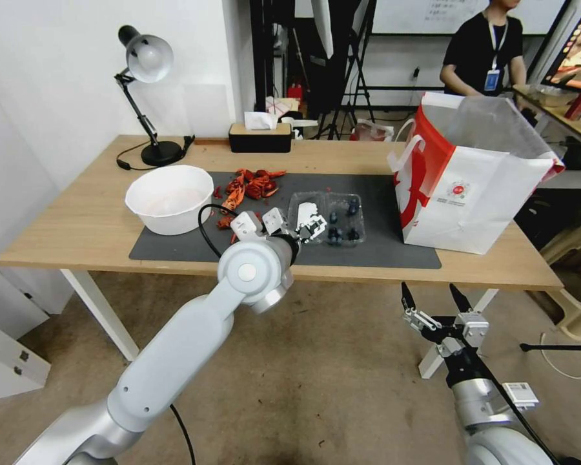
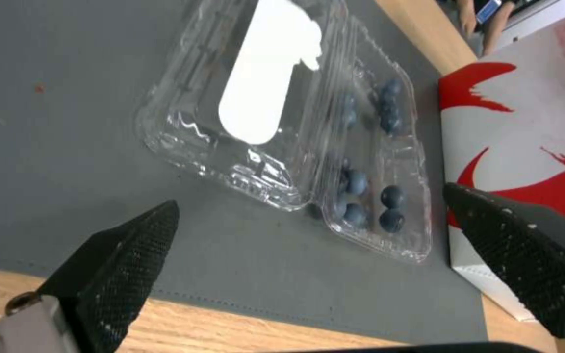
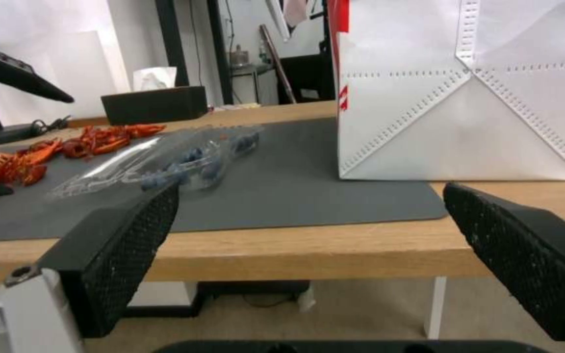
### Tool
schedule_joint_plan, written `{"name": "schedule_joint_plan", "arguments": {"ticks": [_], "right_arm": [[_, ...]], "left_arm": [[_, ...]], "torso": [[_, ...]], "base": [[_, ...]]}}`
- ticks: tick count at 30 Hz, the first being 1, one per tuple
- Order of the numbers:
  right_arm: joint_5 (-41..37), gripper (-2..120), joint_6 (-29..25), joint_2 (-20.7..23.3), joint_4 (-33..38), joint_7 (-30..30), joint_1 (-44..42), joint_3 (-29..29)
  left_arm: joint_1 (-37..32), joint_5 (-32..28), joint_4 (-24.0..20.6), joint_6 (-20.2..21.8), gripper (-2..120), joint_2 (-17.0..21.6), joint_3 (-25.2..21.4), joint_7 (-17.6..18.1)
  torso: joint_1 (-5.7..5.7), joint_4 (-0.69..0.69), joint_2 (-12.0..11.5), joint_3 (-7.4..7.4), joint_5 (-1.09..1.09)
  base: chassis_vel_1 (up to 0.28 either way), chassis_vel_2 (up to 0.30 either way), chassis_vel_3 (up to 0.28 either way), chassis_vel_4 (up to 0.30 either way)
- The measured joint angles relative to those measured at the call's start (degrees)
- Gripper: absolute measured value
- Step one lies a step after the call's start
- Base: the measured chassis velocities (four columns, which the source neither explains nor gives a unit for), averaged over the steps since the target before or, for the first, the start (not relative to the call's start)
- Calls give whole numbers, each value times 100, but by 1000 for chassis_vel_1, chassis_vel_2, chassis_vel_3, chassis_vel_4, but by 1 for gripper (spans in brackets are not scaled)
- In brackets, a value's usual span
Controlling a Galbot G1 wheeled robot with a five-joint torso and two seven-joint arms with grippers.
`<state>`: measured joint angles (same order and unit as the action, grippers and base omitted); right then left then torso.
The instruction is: Close the takeout container lid, then place the container into the takeout bag.
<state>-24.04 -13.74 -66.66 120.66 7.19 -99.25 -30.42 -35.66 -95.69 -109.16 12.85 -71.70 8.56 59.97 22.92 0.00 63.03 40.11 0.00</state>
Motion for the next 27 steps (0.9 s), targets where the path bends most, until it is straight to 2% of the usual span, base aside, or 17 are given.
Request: {"name": "schedule_joint_plan", "arguments": {"ticks": [11, 15, 27], "right_arm": [[59, 100, 12, -53, 8, -15, -40, 10], [67, 100, 18, -62, 8, -27, -69, 10], [99, 100, 31, -91, 18, -52, -107, 8]], "left_arm": [[14, -75, 77, -33, 100, -156, 14, -37], [16, -69, 128, -120, 100, -211, 6, -228], [95, 24, 400, -211, 100, -431, 126, -334]], "torso": [[0, 0, 0, 0, 0], [0, -1, 0, 0, 0], [-1, -1, 0, 0, 0]], "base": [[0, 0, 0, 0], [0, 0, 0, 0], [0, 0, 0, 0]]}}
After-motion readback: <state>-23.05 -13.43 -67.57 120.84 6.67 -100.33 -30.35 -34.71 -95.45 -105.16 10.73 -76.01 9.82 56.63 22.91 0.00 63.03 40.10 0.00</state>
